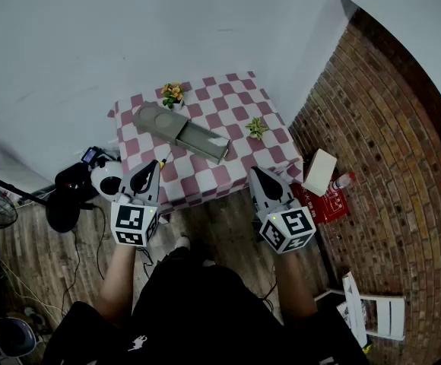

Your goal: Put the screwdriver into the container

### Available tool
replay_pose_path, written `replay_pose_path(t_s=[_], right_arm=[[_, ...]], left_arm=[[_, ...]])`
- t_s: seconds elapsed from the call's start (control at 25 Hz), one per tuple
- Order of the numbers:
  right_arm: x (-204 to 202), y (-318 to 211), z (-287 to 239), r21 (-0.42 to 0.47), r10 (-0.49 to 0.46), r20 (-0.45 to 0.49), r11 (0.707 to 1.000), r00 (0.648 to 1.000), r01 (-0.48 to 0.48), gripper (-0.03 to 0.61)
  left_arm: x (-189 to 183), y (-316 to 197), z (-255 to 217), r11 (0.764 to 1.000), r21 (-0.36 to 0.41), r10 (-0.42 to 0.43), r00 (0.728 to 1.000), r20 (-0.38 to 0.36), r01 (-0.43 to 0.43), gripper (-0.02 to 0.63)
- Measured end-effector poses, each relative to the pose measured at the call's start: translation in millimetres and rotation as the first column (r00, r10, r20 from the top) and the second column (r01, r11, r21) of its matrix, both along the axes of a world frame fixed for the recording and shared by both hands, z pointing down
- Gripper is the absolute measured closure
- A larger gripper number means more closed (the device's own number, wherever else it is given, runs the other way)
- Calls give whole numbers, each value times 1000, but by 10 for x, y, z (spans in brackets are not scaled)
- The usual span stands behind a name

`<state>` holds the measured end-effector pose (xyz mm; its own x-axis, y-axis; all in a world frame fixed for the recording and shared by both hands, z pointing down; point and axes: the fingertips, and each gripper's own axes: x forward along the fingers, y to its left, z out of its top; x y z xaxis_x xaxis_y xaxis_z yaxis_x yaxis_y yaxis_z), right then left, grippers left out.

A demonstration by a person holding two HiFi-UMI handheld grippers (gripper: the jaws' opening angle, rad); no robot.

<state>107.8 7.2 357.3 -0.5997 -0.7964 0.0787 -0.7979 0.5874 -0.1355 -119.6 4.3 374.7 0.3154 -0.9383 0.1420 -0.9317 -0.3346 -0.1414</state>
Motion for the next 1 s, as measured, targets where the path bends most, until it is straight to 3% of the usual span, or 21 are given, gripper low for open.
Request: replay_pose_path(t_s=[0.48,0.8,1.0], right_arm=[[28,-66,64,-6,-25,25,1000,999,25,574],[-90,-116,355,-83,-66,18,994,998,67,574],[-338,-193,598,-135,-119,-10,984,993,117,574]], left_arm=[[25,-95,258,997,-68,-17,999,28,19,611],[71,-110,730,981,-194,8,996,84,9,611],[12,-227,1119,959,-284,20,996,86,5,611]])
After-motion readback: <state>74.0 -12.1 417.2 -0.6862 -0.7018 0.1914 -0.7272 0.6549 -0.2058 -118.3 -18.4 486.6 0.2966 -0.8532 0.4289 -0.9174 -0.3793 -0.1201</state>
